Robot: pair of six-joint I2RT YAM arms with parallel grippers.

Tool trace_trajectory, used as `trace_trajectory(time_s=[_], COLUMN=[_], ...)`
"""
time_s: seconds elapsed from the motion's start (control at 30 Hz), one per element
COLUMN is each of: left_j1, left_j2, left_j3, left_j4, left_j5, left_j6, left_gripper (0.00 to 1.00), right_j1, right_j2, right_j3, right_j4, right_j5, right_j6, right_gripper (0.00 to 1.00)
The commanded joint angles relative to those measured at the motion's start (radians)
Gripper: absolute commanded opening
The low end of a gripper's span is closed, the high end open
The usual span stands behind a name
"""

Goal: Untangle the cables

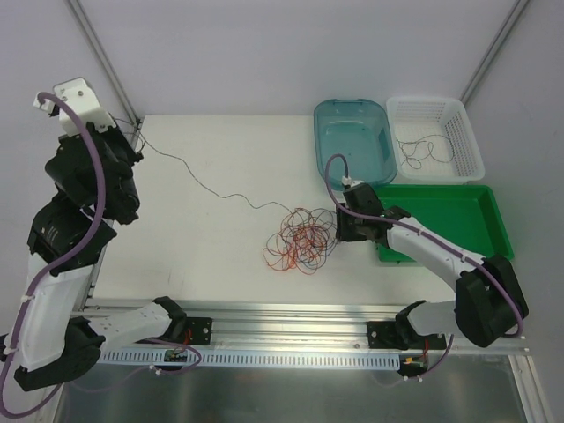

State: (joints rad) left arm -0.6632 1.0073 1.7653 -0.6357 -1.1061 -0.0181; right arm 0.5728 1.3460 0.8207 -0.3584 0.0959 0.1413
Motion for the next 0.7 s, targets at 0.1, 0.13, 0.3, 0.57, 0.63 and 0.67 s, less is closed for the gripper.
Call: trace_trajectory(time_s=[0.1,0.13,0.3,0.57,0.63,0.67], left_j1=[0.042,0.042,0.042,0.042,0.042,0.042], left_j2=[0.126,0.119,0.067,0.028,0.022,0.02], left_j3=[0.019,0.011,-0.092,-0.233,-0.24,-0.242], left_j4=[-0.001,-0.004,-0.056,-0.067,-0.07,-0.07], left_j5=[0.041,0.081,0.407,0.718,0.744,0.746], left_j6=[0.101,0.057,-0.12,-0.319,-0.335,-0.336], left_gripper=[0.0,0.0,0.0,0.0,0.0,0.0], right_j1=[0.024,0.035,0.096,0.164,0.165,0.165], right_j2=[-0.146,-0.172,-0.264,-0.231,-0.19,-0.136], right_j3=[0.089,0.093,0.116,0.123,0.141,0.15], right_j4=[-0.077,-0.079,-0.011,0.242,0.263,0.265], right_j5=[-0.03,-0.05,-0.148,-0.38,-0.416,-0.426], right_j6=[-0.075,-0.081,-0.135,-0.209,-0.233,-0.244], right_gripper=[0.47,0.48,0.61,0.82,0.85,0.87])
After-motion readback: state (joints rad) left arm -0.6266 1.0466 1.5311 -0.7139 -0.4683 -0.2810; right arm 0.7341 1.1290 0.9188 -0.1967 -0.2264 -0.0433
